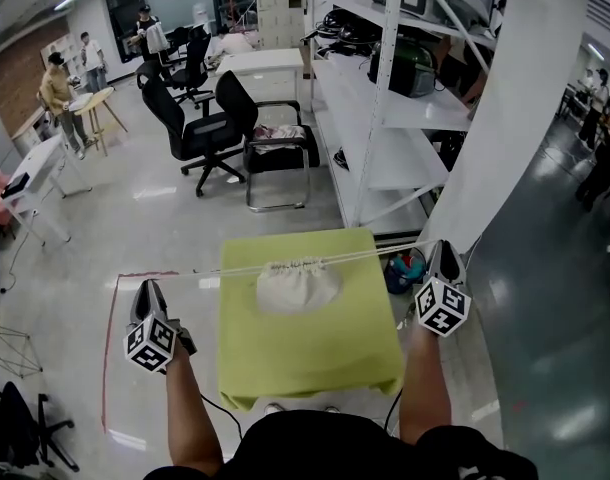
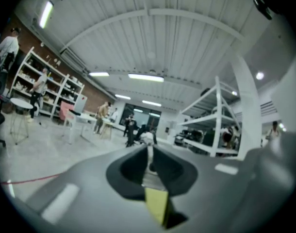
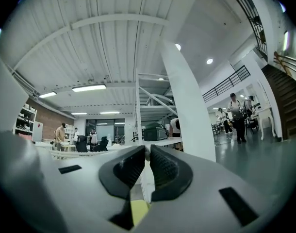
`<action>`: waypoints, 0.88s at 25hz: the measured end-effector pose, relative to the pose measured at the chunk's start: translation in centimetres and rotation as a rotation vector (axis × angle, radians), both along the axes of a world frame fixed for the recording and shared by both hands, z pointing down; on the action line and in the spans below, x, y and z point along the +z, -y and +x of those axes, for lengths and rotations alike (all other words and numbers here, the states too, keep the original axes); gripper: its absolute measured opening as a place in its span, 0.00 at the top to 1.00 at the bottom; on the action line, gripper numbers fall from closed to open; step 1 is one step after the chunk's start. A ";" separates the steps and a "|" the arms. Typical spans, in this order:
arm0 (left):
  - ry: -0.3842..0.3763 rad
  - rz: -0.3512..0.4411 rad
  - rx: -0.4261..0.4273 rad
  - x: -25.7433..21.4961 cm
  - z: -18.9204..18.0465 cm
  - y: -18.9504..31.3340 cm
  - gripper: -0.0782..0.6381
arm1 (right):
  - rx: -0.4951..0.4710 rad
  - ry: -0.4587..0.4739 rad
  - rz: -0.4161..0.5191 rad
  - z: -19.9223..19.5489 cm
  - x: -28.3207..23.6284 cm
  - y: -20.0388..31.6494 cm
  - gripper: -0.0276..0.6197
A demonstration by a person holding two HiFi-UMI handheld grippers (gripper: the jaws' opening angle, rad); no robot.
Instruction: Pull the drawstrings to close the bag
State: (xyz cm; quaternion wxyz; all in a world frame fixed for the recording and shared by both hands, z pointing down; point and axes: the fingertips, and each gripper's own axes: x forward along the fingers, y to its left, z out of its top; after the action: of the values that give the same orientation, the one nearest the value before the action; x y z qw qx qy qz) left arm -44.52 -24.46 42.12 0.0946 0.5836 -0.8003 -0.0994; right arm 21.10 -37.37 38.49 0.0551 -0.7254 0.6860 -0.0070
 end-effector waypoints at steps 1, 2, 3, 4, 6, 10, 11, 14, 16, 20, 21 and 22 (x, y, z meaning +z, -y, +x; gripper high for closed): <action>0.004 0.000 -0.002 0.0 -0.2 0.0 0.84 | 0.000 0.005 0.001 0.2 0.1 0.1 0.90; 0.006 0.002 -0.004 -0.1 -0.4 0.0 0.84 | -0.001 0.005 0.003 0.4 0.1 0.2 0.90; 0.002 0.007 -0.006 -0.1 -0.6 0.0 0.84 | -0.003 0.000 0.006 0.4 0.0 0.2 0.90; -0.007 0.014 -0.007 -0.2 -0.8 0.0 0.84 | -0.007 -0.002 0.009 0.4 0.0 0.3 0.90; -0.021 0.019 -0.003 -0.2 -0.9 0.4 0.84 | -0.016 0.004 0.009 0.2 0.0 0.6 0.90; 0.063 -0.028 0.006 -0.2 -0.5 1.4 0.84 | -0.044 -0.108 -0.012 -0.7 0.3 1.0 0.90; 0.086 -0.035 0.005 -0.3 -0.5 1.7 0.84 | -0.051 -0.143 -0.015 -1.1 0.5 1.1 0.90; 0.120 -0.049 0.010 -0.5 -0.7 2.8 0.84 | -0.068 -0.200 -0.023 -2.6 0.8 1.7 0.90; 0.150 -0.063 0.028 -0.7 -0.3 3.9 0.84 | -0.088 -0.219 -0.026 -3.6 0.9 2.3 0.90; 0.198 -0.076 0.073 -1.1 0.8 6.6 0.84 | -0.139 -0.251 -0.024 -5.9 0.8 3.8 0.90; 0.204 -0.075 0.082 -1.3 1.0 7.3 0.84 | -0.150 -0.256 -0.021 -6.5 0.7 4.2 0.90; 0.212 -0.074 0.090 -1.5 1.3 8.0 0.84 | -0.157 -0.262 -0.017 -7.2 0.6 4.5 0.90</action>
State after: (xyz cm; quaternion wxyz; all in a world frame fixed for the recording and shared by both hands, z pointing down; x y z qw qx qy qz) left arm -43.21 -32.48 40.66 0.0353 0.6224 -0.7819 -0.0030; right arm 13.94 -41.92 39.11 -0.0421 -0.6648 0.7418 0.0777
